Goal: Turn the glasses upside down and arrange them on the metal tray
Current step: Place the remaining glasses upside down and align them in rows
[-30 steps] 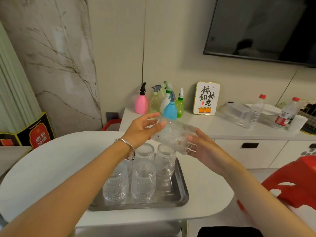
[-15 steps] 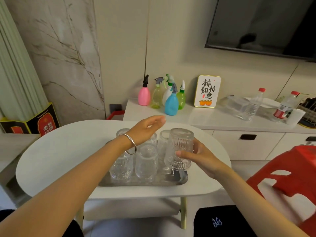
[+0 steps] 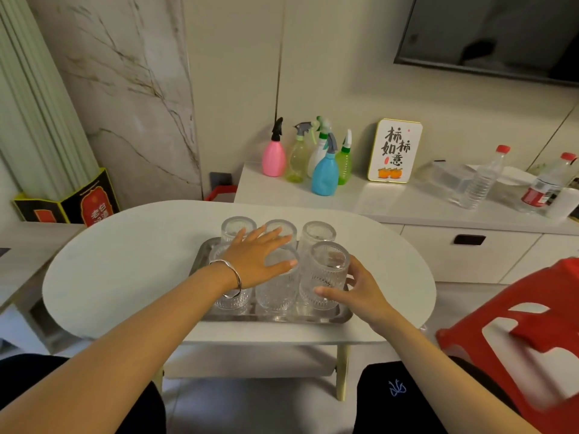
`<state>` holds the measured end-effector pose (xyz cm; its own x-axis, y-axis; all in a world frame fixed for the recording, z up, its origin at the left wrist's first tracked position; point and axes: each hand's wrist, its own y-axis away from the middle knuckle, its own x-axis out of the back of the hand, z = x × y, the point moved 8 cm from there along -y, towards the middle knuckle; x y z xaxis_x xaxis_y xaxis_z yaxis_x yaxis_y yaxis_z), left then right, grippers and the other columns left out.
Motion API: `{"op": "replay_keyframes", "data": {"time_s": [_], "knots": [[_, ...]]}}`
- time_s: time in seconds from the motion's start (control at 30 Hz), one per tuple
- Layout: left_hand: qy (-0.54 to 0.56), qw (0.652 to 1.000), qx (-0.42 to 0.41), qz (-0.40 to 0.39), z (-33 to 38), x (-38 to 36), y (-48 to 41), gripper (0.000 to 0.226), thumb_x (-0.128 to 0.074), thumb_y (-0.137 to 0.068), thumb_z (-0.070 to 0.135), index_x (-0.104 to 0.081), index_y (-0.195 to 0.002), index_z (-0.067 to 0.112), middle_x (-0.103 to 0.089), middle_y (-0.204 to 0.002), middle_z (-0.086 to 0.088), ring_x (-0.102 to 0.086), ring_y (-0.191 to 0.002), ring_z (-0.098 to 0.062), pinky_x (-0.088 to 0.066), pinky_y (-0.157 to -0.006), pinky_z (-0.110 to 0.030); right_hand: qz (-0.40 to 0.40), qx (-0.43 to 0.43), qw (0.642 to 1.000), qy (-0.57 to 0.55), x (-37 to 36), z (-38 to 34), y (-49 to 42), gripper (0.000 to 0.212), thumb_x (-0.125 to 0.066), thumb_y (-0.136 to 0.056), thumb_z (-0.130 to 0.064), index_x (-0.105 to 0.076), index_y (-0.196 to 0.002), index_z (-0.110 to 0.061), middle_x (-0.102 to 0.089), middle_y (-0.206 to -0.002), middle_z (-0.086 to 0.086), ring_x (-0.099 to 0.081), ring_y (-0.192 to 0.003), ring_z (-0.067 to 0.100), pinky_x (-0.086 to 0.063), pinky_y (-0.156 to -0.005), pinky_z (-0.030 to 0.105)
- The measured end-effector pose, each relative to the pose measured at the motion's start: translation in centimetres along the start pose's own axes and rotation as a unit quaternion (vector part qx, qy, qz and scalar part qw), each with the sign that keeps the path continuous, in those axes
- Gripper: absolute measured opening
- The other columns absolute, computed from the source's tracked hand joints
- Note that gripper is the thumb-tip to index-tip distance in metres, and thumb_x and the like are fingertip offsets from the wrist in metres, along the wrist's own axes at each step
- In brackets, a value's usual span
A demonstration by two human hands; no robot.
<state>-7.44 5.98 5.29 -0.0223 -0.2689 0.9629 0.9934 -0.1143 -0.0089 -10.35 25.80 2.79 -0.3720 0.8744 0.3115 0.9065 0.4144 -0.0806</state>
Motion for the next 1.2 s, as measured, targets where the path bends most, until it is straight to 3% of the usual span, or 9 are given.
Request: {"op": "replay_keyframes", "data": {"time_s": [0.3,0.47,0.57,0.63,0.73,0.83,1.0,1.13,1.2], "knots": [[0.005,1.0,-0.002,0.007,0.1,0.1,0.1,0.066,-0.029,-0.084,0.067,-0.015,-0.143,0.041,-0.008,-0.158,0.007,0.001,-0.145,-0.016,0.005,-0.116,-0.046,-0.013,-0.023,1.0,-0.002,-0.6,1.6,-0.4,0.063,-0.089,-0.058,-0.02,-0.054,-0.109,-0.037,-0.064,-0.111,-0.015,-0.062,-0.097,-0.005,-0.049,-0.07,0.007],[0.117,0.987,-0.027,0.105,0.5,2.2,1.1,0.066,-0.045,-0.083,0.06,-0.03,-0.14,0.031,-0.027,-0.154,0.005,-0.015,-0.143,-0.013,-0.011,-0.114,-0.031,-0.016,-0.021,0.999,0.024,-0.7,1.6,-0.6,0.061,-0.089,-0.059,-0.023,-0.052,-0.104,-0.042,-0.062,-0.108,-0.018,-0.062,-0.094,-0.009,-0.05,-0.07,0.008],[0.114,0.978,-0.023,0.172,-0.9,3.8,2.1,0.081,-0.049,-0.074,0.07,-0.027,-0.142,0.031,-0.028,-0.153,0.007,-0.018,-0.142,-0.014,-0.016,-0.113,-0.032,-0.028,-0.016,0.998,0.047,-0.9,1.6,-0.7,0.064,-0.087,-0.061,-0.026,-0.047,-0.11,-0.04,-0.057,-0.114,-0.015,-0.059,-0.107,0.004,-0.049,-0.076,0.012],[0.098,0.977,0.017,0.191,-3.0,4.1,2.8,0.1,-0.049,-0.064,0.079,-0.015,-0.145,0.029,-0.018,-0.156,0.005,-0.013,-0.144,-0.017,-0.011,-0.116,-0.038,-0.031,-0.013,0.997,0.072,-0.9,1.6,-0.7,0.077,-0.087,-0.062,-0.029,-0.04,-0.123,-0.031,-0.048,-0.125,-0.005,-0.051,-0.118,0.013,-0.05,-0.085,0.019],[0.213,0.959,0.104,0.152,-7.2,2.8,3.7,0.134,-0.056,-0.043,0.086,0.009,-0.145,0.028,0.004,-0.159,0.003,-0.003,-0.145,-0.018,-0.012,-0.117,-0.041,-0.036,-0.011,0.993,0.11,-0.5,1.2,-0.9,0.116,-0.088,-0.057,-0.035,-0.014,-0.144,-0.024,-0.023,-0.146,-0.001,-0.032,-0.134,0.015,-0.033,-0.107,0.027],[0.328,0.933,0.135,0.059,-9.1,0.2,4.5,0.148,-0.069,-0.034,0.078,0.023,-0.141,0.034,0.011,-0.158,0.004,-0.008,-0.144,-0.019,-0.021,-0.112,-0.04,-0.091,-0.046,0.99,0.101,-0.8,1.2,-1.8,0.133,-0.086,-0.057,-0.038,0.01,-0.148,-0.03,-0.004,-0.153,-0.012,-0.011,-0.141,0.008,-0.019,-0.106,0.024],[0.328,0.938,0.113,0.003,-9.1,-2.5,4.3,0.146,-0.081,-0.041,0.061,0.021,-0.141,0.031,0.002,-0.157,0.004,-0.014,-0.142,-0.019,-0.024,-0.113,-0.038,-0.155,-0.035,0.985,0.064,-1.9,0.8,-2.5,0.121,-0.086,-0.059,-0.027,0.005,-0.136,-0.048,-0.013,-0.13,-0.044,-0.03,-0.118,-0.022,-0.033,-0.086,-0.004],[0.289,0.952,0.098,0.001,-9.4,-2.9,4.0,0.141,-0.082,-0.042,0.059,0.013,-0.142,0.032,0.003,-0.155,0.005,-0.015,-0.141,-0.019,-0.025,-0.115,-0.041,-0.185,-0.02,0.978,0.092,-2.3,0.8,-2.6,0.129,-0.088,-0.06,-0.015,0.007,-0.147,-0.031,-0.018,-0.145,-0.023,-0.029,-0.125,-0.016,-0.03,-0.086,-0.007],[0.283,0.955,0.095,-0.004,-9.5,-3.2,3.9,0.141,-0.082,-0.04,0.061,0.012,-0.142,0.034,0.001,-0.154,0.006,-0.017,-0.141,-0.02,-0.028,-0.114,-0.045,-0.193,-0.02,0.975,0.105,-2.3,0.8,-2.7,0.135,-0.089,-0.058,-0.012,0.011,-0.148,-0.025,-0.011,-0.153,-0.016,-0.021,-0.133,-0.007,-0.026,-0.095,-0.002]]}}
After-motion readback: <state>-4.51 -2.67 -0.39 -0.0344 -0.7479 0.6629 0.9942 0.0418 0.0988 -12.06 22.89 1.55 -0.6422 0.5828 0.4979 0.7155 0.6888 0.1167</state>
